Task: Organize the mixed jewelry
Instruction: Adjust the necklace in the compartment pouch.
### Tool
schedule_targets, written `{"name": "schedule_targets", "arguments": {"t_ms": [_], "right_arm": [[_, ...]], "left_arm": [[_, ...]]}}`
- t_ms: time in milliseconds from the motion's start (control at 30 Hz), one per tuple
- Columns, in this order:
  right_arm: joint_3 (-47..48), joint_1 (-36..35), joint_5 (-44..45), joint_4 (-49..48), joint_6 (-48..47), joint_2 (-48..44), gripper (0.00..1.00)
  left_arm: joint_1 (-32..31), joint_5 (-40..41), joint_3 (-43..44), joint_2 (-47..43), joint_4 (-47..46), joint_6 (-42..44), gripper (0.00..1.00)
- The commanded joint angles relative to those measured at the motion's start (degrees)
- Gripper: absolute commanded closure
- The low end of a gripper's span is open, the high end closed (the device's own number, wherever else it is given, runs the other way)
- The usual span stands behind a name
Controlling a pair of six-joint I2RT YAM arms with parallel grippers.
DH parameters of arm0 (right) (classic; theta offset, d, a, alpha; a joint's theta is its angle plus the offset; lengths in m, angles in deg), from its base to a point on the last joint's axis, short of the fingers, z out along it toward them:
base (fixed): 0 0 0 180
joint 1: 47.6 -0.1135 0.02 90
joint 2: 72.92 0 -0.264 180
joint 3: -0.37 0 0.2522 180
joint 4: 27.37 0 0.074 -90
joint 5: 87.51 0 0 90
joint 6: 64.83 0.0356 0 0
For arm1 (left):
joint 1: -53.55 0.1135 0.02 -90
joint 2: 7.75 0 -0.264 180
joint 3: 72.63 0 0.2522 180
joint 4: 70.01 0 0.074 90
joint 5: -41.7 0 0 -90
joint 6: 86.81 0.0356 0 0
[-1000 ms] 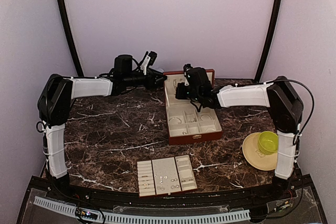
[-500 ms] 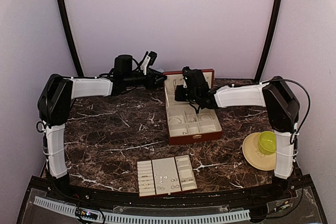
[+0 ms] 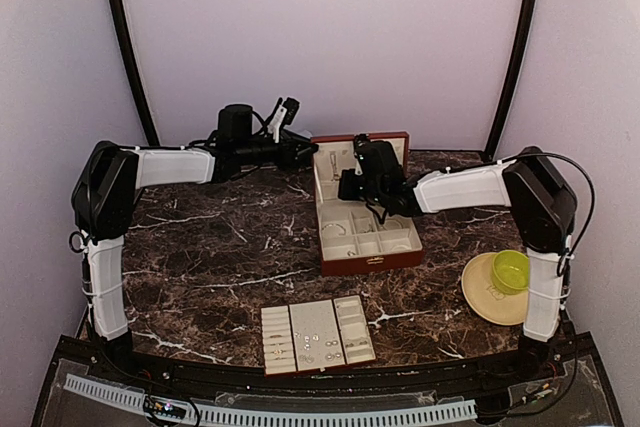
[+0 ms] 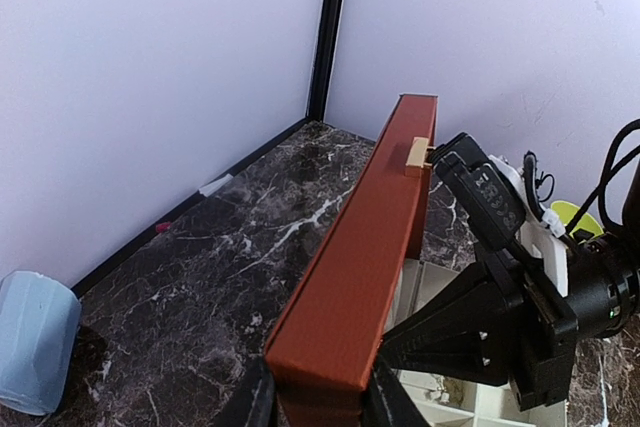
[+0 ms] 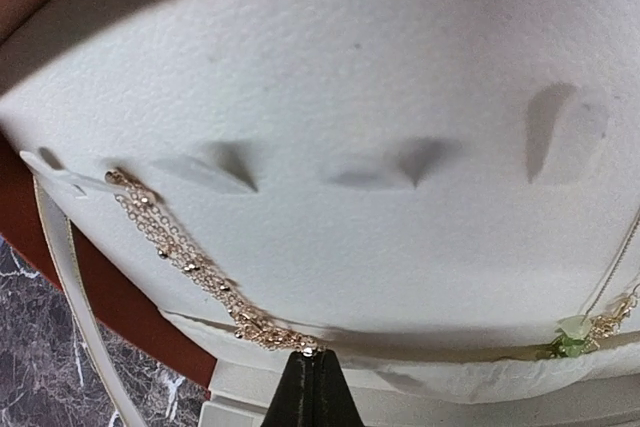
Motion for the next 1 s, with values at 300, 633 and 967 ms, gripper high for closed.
{"name": "schedule_targets", "arguments": {"t_ms": [300, 633, 967], "right_arm": [[5.0, 0.6, -1.7, 5.3, -0.8, 0.4, 1.0], [7.5, 0.9, -2.8, 6.7, 1.0, 1.2, 1.0], [9.3, 1.2, -1.4, 8.2, 2.4, 2.7, 0.95]], "left_arm": [[-0.1, -0.5, -0.7, -0.4, -0.1, 1.2, 0.81], [-0.1, -1.2, -1.0, -0.4, -0.4, 1.2, 0.81], [-0.1, -1.6, -1.1, -0.4, -0.7, 0.9, 0.81]]}}
